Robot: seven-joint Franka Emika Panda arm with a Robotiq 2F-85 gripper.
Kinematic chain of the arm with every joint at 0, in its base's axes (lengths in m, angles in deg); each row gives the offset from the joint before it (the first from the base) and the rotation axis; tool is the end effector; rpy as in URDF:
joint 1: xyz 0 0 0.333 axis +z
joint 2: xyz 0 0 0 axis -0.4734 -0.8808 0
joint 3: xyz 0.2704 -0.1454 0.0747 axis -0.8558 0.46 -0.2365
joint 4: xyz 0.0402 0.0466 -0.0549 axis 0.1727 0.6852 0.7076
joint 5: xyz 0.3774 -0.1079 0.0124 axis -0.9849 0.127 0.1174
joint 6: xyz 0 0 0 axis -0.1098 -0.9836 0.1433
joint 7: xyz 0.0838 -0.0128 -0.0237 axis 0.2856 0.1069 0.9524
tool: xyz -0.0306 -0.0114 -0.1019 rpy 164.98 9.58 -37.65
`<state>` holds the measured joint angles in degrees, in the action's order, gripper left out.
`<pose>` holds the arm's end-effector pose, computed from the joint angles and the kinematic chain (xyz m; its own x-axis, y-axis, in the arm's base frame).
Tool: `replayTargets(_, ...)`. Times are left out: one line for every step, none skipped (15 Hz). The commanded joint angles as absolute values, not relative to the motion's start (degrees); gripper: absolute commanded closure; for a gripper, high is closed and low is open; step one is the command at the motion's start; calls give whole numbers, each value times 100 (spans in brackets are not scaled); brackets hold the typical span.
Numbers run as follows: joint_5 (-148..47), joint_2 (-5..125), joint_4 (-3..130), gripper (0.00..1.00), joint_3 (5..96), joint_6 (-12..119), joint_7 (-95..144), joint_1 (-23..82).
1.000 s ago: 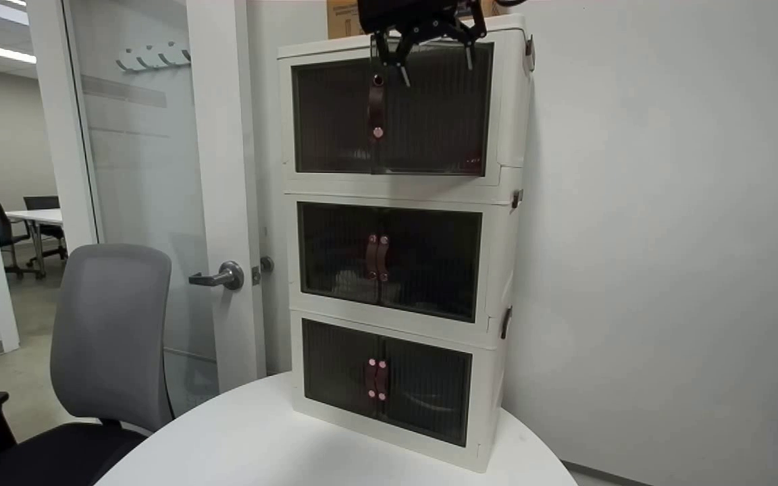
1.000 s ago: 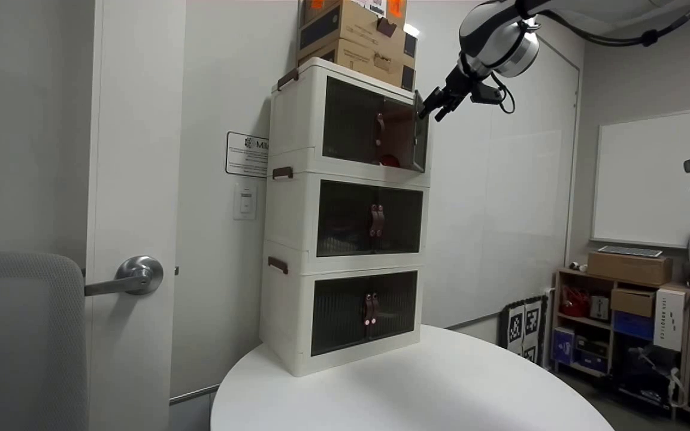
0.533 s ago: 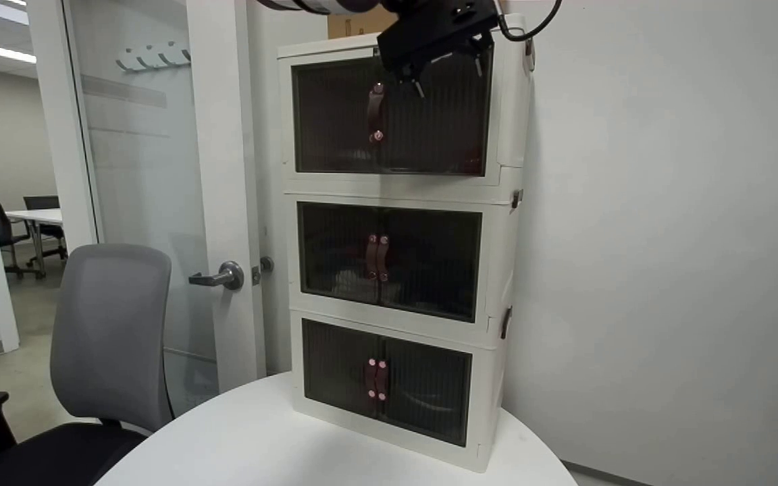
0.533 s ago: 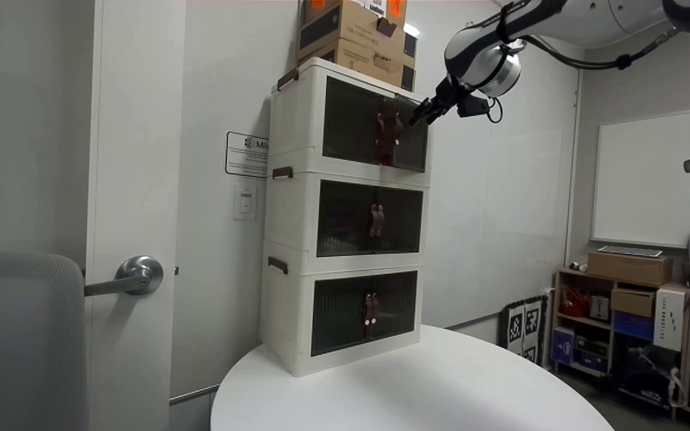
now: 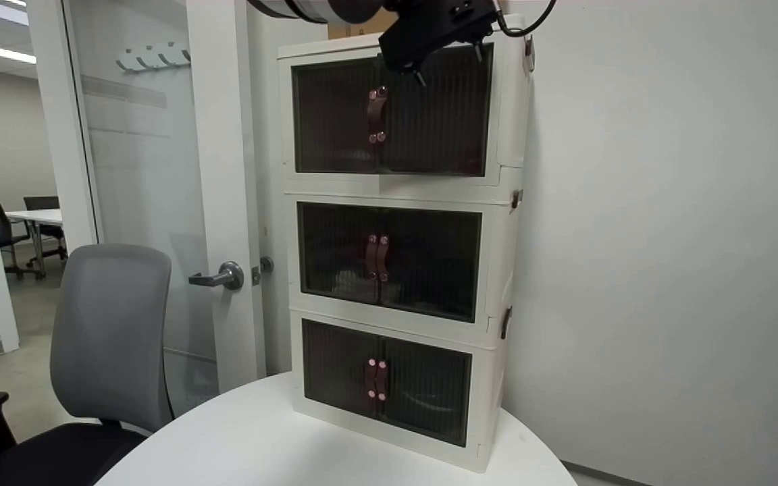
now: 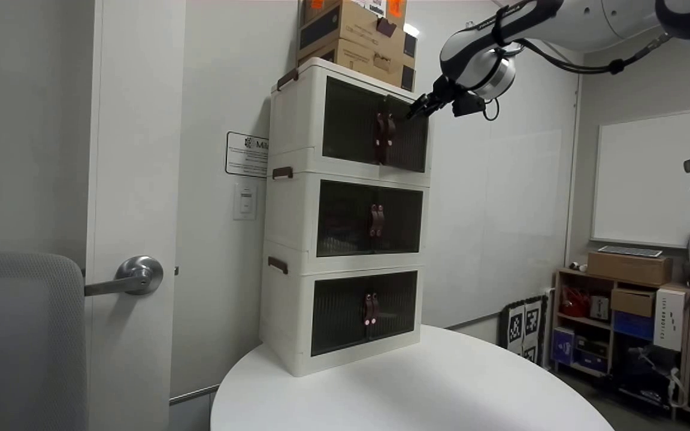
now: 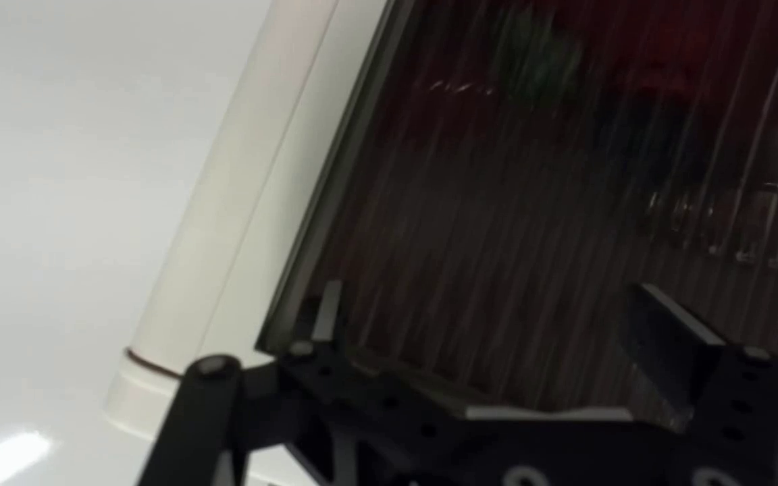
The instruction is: Close the open upper cabinet
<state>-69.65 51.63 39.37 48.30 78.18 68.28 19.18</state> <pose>0.7146 -0.1407 0.6821 0.3934 0.3564 0.8475 0.0764 -0.9313 0.3562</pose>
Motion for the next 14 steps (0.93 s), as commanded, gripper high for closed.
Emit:
replayTargets(-7049, 5178, 3974, 0, 4730, 8227, 6918, 1937)
replayTargets(-7056, 5189, 4030, 0, 4716, 8276, 6903, 1945)
replayTargets(-7070, 5199, 4089, 0, 4690, 8313, 6893, 1949)
replayTargets(-7091, 5212, 4145, 0, 4647, 8282, 6889, 1945)
replayTargets(-7101, 5218, 4205, 0, 4614, 8272, 6869, 1949)
replayTargets(-7100, 5212, 4231, 0, 4586, 8252, 6860, 1953)
replayTargets(-7090, 5198, 4258, 0, 4553, 8207, 6838, 1965)
replayTargets(-7084, 5195, 4288, 0, 4545, 8174, 6811, 1965)
replayTargets(-7083, 5190, 4314, 0, 4540, 8093, 6786, 1966)
replayTargets(-7074, 5193, 4356, 0, 4548, 8052, 6744, 1972)
replayTargets(-7088, 5206, 4423, 0, 4538, 8002, 6720, 1967)
replayTargets(-7112, 5230, 4491, 0, 4518, 7950, 6698, 1954)
replayTargets(-7147, 5282, 4586, 0, 4486, 7870, 6690, 1936)
replayTargets(-7155, 5319, 4681, 0, 4476, 7845, 6680, 1930)
